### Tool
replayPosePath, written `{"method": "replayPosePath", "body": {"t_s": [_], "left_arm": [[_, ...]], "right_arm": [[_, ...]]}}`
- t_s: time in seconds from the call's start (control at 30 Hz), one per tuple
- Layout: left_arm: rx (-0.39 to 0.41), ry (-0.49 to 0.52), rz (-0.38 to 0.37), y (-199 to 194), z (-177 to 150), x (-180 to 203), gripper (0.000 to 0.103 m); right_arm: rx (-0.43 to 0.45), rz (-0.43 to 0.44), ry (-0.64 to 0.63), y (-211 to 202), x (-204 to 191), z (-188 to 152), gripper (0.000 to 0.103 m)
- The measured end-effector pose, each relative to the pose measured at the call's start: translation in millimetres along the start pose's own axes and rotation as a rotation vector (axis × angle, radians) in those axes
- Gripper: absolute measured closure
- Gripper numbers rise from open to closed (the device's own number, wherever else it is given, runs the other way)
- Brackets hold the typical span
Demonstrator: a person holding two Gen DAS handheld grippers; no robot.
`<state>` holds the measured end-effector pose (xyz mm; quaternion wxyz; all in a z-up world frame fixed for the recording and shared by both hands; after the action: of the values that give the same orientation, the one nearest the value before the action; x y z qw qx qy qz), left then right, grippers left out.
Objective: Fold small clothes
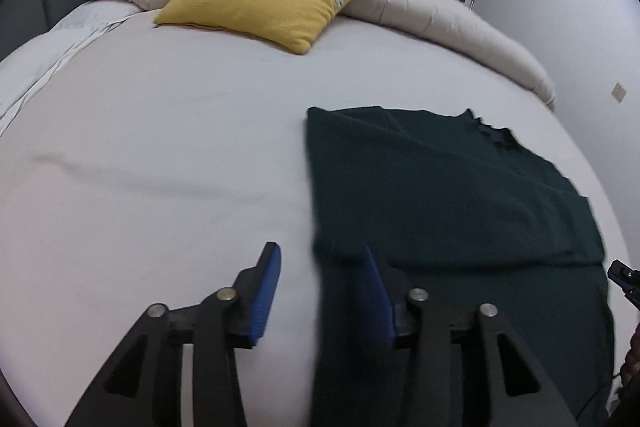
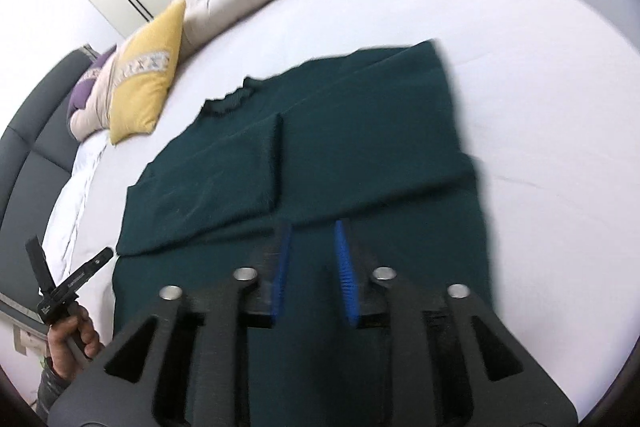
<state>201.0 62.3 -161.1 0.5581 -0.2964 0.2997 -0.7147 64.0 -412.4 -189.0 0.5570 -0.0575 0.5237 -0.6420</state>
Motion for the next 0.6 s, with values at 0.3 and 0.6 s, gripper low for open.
{"method": "replayPosePath", "body": {"t_s": [0.3, 0.6], "left_arm": [[-0.051, -0.093, -0.156, -92.2, -96.3, -4.4, 0.031], [-0.185, -0.161, -0.254, -116.6, -190.5, 10.8, 0.033]], "right_arm": [[0.029, 0.025, 0.068, -108.2, 64.1, -79.3, 0.035], [-0.056, 0.04, 0.124, -146.4, 114.0, -145.3, 0.035]]}}
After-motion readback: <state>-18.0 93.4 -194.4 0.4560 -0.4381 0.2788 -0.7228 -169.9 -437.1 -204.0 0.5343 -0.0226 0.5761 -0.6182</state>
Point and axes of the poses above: each gripper's, at about its wrist camera, not at the fingertips, and y roughly the way its jaws point, x to its right, z to its top, the point moved 10 cm from there along y, roughly the way its jaws point, and after that the axes turned 11 degrees about y, right-handed, at the moved point
